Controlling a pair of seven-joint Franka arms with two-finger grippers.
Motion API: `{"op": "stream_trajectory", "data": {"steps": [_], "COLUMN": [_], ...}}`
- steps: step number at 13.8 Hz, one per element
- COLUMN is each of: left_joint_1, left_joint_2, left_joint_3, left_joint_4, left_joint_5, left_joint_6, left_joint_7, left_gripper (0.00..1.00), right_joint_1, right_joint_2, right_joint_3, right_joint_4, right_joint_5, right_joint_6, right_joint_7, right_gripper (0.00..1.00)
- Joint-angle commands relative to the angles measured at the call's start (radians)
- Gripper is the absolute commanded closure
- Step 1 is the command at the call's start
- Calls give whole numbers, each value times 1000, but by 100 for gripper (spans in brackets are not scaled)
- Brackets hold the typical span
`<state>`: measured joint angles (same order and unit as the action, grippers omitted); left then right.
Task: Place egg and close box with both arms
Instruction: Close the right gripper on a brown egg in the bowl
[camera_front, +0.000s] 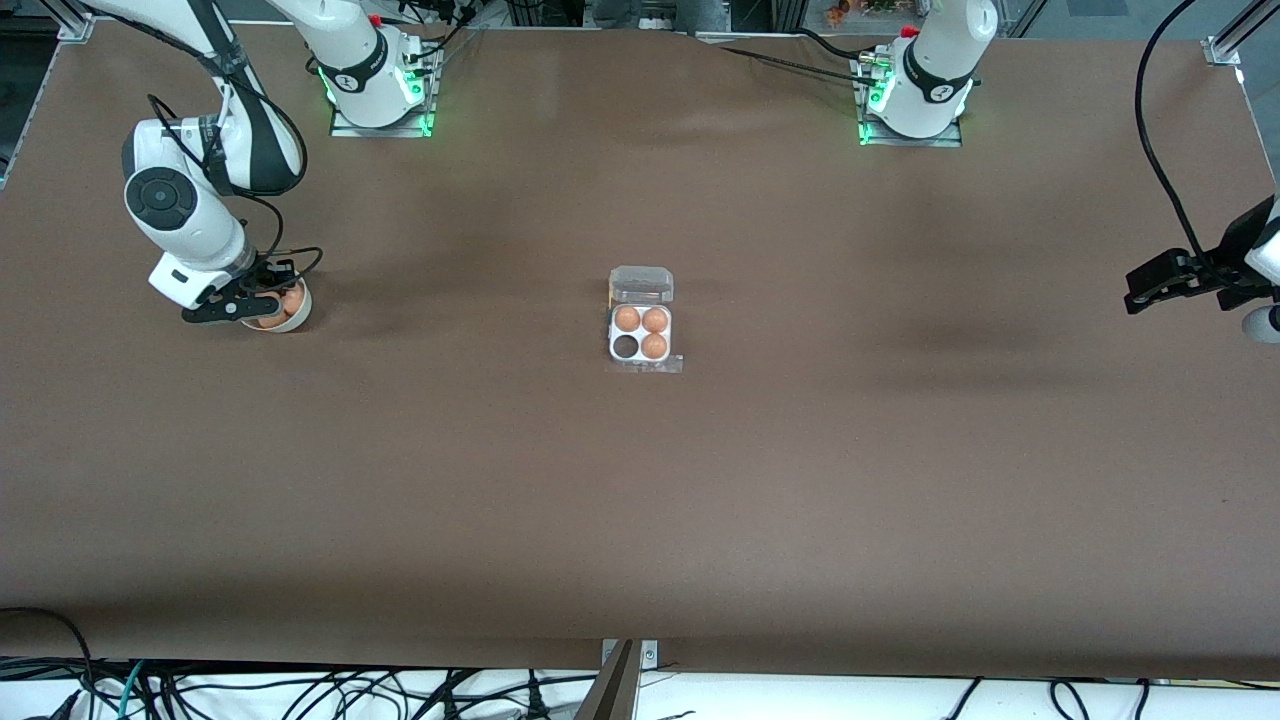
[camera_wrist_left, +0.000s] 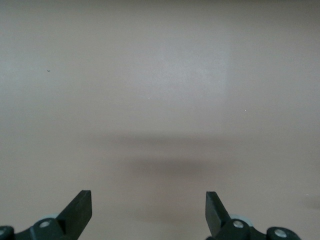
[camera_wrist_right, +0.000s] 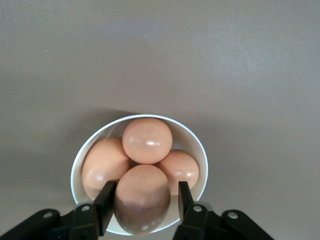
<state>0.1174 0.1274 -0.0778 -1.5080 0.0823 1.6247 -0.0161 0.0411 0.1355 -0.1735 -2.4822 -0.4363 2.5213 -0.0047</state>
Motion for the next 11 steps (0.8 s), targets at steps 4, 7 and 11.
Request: {"op": "stream_trajectory", "data": {"steps": [4,7,11], "left_joint_1": [-4,-4,1], "left_joint_2": [11,11,11], "left_joint_3": [1,1,1], "left_joint_4": [28,28,28], "left_joint_5": [13,13,13], "left_joint_6": [-16,-16,-16], "left_joint_7": [2,1,2], "left_gripper": [0,0,0], "right_joint_1": [-4,-4,-4], "right_joint_2": [12,12,12], "right_joint_3": [2,2,2], "right_joint_4": [11,11,12], "right_joint_5": [-15,-13,-10], "right_joint_6": [5,4,1], "right_joint_7": [2,3,6], "right_gripper": [51,57,62]}}
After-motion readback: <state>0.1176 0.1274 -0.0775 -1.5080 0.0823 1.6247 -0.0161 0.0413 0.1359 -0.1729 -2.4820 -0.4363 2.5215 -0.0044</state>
